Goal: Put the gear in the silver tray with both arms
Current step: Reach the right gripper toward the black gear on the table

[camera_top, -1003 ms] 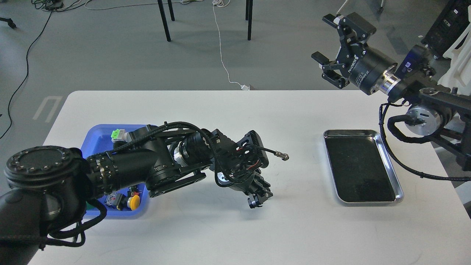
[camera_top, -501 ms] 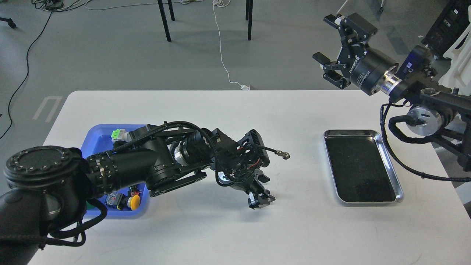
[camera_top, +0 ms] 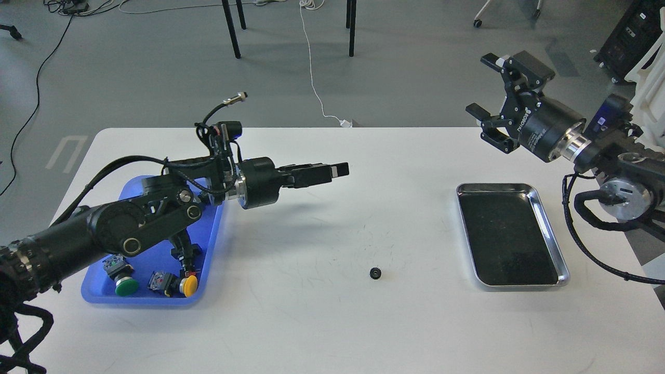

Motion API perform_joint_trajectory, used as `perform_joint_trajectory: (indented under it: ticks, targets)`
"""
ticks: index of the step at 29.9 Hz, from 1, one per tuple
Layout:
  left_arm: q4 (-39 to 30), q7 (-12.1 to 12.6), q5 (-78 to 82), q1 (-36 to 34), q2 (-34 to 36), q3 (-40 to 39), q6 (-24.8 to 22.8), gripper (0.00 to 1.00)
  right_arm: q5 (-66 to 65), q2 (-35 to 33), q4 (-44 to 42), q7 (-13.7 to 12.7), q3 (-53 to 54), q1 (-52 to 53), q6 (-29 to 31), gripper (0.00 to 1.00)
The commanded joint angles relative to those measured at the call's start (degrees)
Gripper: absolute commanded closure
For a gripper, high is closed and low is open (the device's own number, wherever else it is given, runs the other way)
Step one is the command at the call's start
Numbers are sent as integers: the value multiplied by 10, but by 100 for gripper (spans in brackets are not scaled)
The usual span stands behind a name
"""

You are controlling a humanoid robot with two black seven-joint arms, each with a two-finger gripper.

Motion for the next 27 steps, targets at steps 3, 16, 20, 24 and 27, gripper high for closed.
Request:
perform_joint_trajectory:
  ticks: [3,16,20,24,27]
  targets:
    - [-92,0,-157,167,28,-190,21,2,-183,-10,14,0,-1,-9,72,1]
    - [-111,33,-295,346,30,-415,-4,2,-594,106,29,0,-239,228,67,3]
    - [-119,32,-294,347,31,-417,-3,2,-600,207,22,0,-336,301,31,4]
    - [-122,33,-294,347,31,-418,-2,2,-614,292,21,0,-417,330,3,6]
    - [-122,34,-294,348,29,-418,-1,2,-620,332,7,0,-458,334,-23,8]
